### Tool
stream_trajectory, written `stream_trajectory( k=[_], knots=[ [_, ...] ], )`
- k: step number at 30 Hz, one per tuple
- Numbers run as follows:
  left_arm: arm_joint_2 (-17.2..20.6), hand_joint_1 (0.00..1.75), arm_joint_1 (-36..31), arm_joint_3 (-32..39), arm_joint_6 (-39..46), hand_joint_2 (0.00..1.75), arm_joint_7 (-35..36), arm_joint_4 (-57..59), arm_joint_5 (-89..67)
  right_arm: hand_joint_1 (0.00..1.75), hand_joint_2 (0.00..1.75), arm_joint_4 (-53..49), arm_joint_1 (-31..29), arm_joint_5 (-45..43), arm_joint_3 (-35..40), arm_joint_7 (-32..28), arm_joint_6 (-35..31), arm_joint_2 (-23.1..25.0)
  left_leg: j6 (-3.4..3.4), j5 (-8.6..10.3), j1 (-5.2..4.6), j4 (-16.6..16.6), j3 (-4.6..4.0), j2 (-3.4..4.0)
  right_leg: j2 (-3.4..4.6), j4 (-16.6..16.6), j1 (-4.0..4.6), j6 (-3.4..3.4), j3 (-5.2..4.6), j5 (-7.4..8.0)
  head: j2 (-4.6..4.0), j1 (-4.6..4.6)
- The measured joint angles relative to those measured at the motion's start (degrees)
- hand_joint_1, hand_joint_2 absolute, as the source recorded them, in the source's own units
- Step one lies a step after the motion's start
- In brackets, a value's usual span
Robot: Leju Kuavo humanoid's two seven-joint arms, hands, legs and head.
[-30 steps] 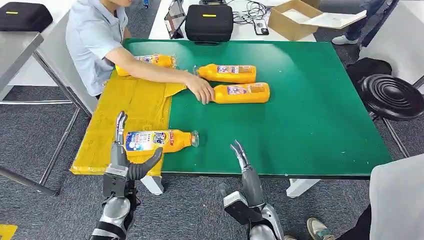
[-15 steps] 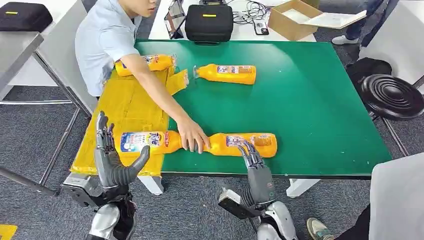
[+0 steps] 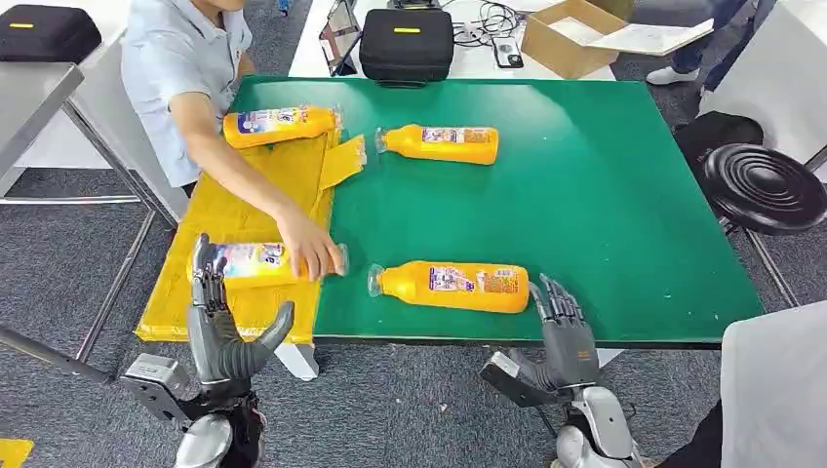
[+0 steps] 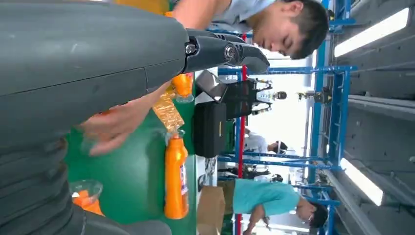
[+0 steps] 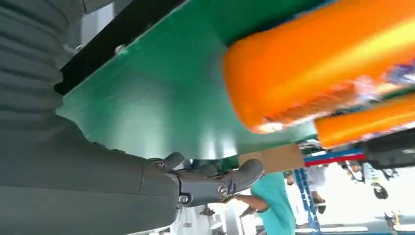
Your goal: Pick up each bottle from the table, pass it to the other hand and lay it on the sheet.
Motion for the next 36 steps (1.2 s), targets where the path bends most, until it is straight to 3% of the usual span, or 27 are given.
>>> stream_trajectory(
  k=[9, 20, 36],
  knots=[
    [-0.7, 0.00, 0.4, -0.3, -0.8, 1.75, 0.9, -0.8, 1.5, 0.00, 1.75, 4.7, -4.2, 1.4, -1.4, 0.8, 1.0, -2.6, 0.00, 0.00, 0.00, 0.0, 0.00, 0.00, 0.00, 0.0, -0.01, 0.02, 0.02, 0.01, 0.00, 0.00],
    [-1.1, 0.00, -0.3, -3.5, -0.3, 1.75, -0.1, -1.3, 1.2, 0.00, 1.75, 9.5, -12.2, 4.5, 1.2, -0.8, 2.0, 0.4, 0.00, 0.03, 0.02, 0.0, 0.03, 0.01, 0.00, 0.0, 0.01, 0.02, 0.03, 0.03, 0.00, 0.00],
    [-1.0, 0.00, -0.9, -5.7, 0.0, 1.75, 0.1, -1.7, 1.5, 0.00, 1.75, 4.2, -12.9, -1.6, 7.7, -0.6, 8.2, 2.8, 0.00, 0.03, 0.02, 0.0, 0.00, -0.03, -0.02, 0.0, 0.00, 0.02, 0.02, 0.03, 0.00, 0.02]
  ],
)
